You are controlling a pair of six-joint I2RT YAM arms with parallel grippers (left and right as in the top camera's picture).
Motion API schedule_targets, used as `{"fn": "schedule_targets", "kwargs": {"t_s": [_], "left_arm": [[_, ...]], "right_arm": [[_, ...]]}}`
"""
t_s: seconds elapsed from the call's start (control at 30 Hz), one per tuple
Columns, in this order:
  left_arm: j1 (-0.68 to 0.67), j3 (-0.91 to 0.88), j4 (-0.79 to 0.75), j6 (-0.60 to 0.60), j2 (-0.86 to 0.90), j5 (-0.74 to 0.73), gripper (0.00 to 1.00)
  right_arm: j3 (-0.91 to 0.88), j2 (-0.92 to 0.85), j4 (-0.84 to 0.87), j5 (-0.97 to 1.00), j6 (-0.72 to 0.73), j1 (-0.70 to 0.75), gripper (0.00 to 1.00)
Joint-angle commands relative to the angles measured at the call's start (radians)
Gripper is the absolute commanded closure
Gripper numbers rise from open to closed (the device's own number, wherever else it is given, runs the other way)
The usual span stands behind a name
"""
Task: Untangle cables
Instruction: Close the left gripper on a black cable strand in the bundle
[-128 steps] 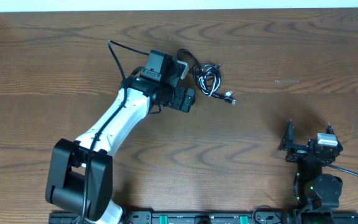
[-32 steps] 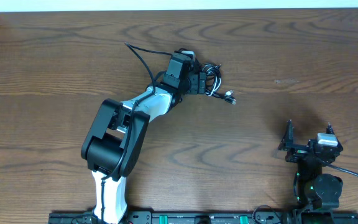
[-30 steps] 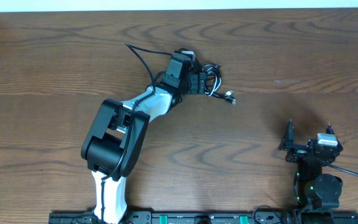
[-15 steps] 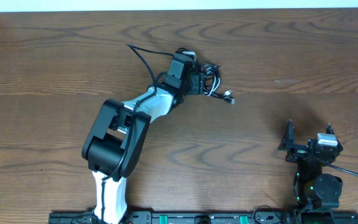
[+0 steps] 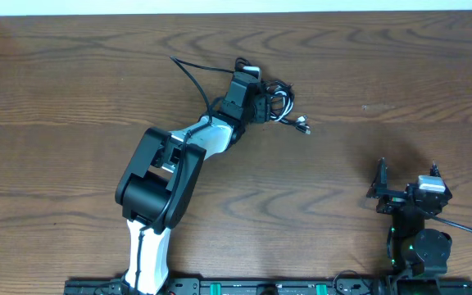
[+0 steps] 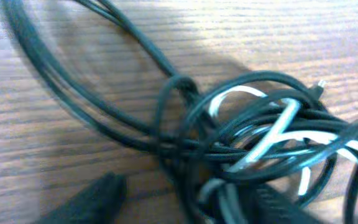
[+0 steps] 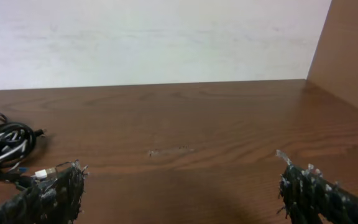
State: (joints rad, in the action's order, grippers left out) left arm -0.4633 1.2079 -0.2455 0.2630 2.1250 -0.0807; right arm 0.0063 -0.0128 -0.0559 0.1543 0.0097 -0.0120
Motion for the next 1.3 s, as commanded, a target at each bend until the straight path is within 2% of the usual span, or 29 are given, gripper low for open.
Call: {"fn": "schedule_targets", "kwargs": {"t_s": [0.0, 0.07, 0.13, 0.27, 0.37, 0.53, 0.67, 0.87, 1.03, 1.27], "left_arm": [[0.0, -0.002, 0.019, 0.001, 0.048, 0.01, 0.6], [0.0, -0.002, 0.019, 0.001, 0.048, 0.011, 0.71], [0.0, -0.002, 0.019, 0.001, 0.048, 0.011, 0.76], [0.0, -0.002, 0.018, 0.001, 0.048, 0.011, 0.92], [0.0, -0.002, 0.019, -0.009, 0.043, 0.01, 0.92], [-0.001, -0.002, 0.05, -0.121, -0.005, -0.069, 0.93], [-0.001, -0.002, 0.113, -0.165, -0.059, -0.095, 0.93], [-0.001, -0.002, 0.257, -0.174, -0.276, -0.194, 0.93], [-0.001, -0.002, 0.37, -0.264, -0.431, -0.196, 0.93], [-0.001, -0.002, 0.5, -0.365, -0.51, -0.196, 0.93]], "right_arm": [[-0.001, 0.006, -0.004, 0.004, -0.015, -0.008, 0.01], [-0.001, 0.006, -0.004, 0.004, -0.015, -0.008, 0.01], [-0.001, 0.006, -0.004, 0.004, -0.015, -0.008, 0.01], [-0.001, 0.006, -0.004, 0.004, -0.015, -0.008, 0.01], [-0.001, 0.006, -0.004, 0.004, -0.015, -0.008, 0.01], [-0.001, 0.006, -0.004, 0.004, -0.015, -0.008, 0.01], [-0.001, 0.006, -0.004, 0.004, -0.015, -0.008, 0.01], [-0.001, 0.006, -0.004, 0.004, -0.015, -0.008, 0.01], [-0.001, 0.006, -0.004, 0.004, -0.015, -0.008, 0.01], [-0.001, 0.006, -0.004, 0.004, -0.015, -0.008, 0.01]]}}
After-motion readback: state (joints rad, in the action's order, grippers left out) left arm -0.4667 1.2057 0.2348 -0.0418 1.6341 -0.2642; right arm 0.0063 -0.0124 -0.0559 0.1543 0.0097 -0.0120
